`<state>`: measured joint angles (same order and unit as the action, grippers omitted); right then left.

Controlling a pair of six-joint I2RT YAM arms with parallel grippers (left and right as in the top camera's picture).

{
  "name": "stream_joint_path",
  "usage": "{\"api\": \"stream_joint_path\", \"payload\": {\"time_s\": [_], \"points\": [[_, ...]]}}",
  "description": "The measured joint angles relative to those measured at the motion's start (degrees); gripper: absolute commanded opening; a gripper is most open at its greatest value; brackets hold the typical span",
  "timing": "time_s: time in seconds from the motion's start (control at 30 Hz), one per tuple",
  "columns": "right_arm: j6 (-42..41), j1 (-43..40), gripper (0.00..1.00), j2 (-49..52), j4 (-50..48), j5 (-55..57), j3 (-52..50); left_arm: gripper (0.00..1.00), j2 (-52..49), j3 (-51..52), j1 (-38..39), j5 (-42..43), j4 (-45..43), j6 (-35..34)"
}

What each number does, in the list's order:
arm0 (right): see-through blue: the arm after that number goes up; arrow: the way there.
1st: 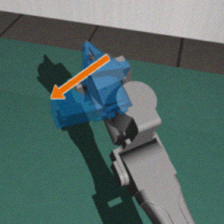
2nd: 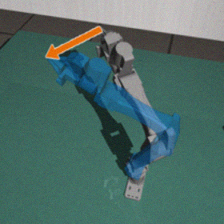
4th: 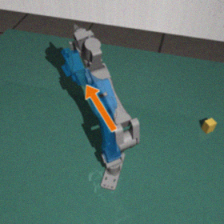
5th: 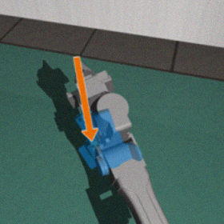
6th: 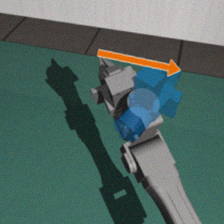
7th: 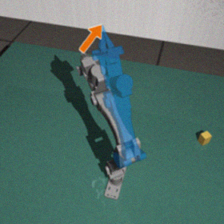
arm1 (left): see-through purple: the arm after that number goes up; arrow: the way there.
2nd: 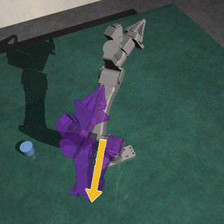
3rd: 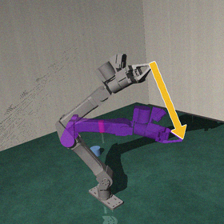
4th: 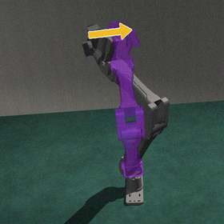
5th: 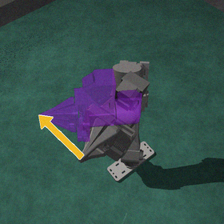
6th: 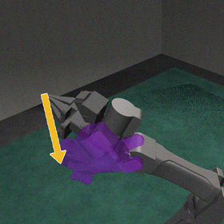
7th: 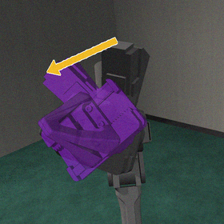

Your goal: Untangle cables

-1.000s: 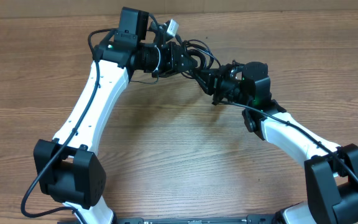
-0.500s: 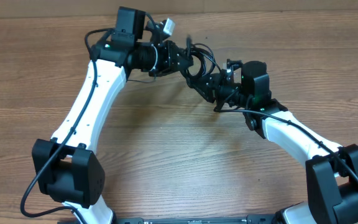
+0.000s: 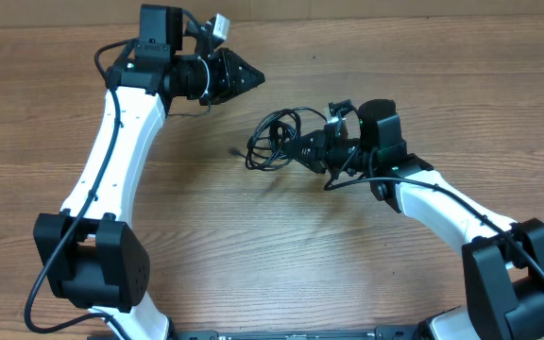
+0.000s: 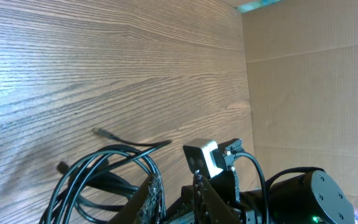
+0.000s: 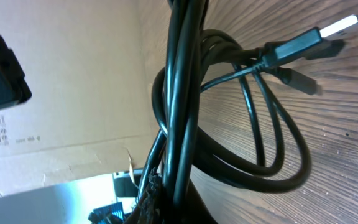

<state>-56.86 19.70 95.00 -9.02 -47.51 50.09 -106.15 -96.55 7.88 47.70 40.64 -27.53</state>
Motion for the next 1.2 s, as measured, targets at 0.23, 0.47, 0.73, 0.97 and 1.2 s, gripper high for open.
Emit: {"api": "stream_joint_path", "payload": {"time_s": [0.23,0.47,0.73,0.97,1.2], "points": [[3.0,0.0,0.04,0.0,0.0,-1.2,0.0,0.19,0.0,0.0,0.0,0.0,0.0,0.3],[12.7,0.0,0.04,0.0,3.0,-3.4,0.0,0.21,0.0,0.0,0.0,0.0,3.4,8.5],[22.8,0.0,0.04,0.0,9.6,0.3,0.0,0.33,0.0,0.0,0.0,-2.1,15.5,30.2],[32.7,0.0,0.04,0.0,5.2,-3.6,-0.1,0.36,0.0,0.0,0.0,-13.3,20.1,38.1],[40.3,0.0,0.04,0.0,-0.7,-9.7,-0.1,0.42,0.0,0.0,-0.1,-17.0,20.6,34.7]]}}
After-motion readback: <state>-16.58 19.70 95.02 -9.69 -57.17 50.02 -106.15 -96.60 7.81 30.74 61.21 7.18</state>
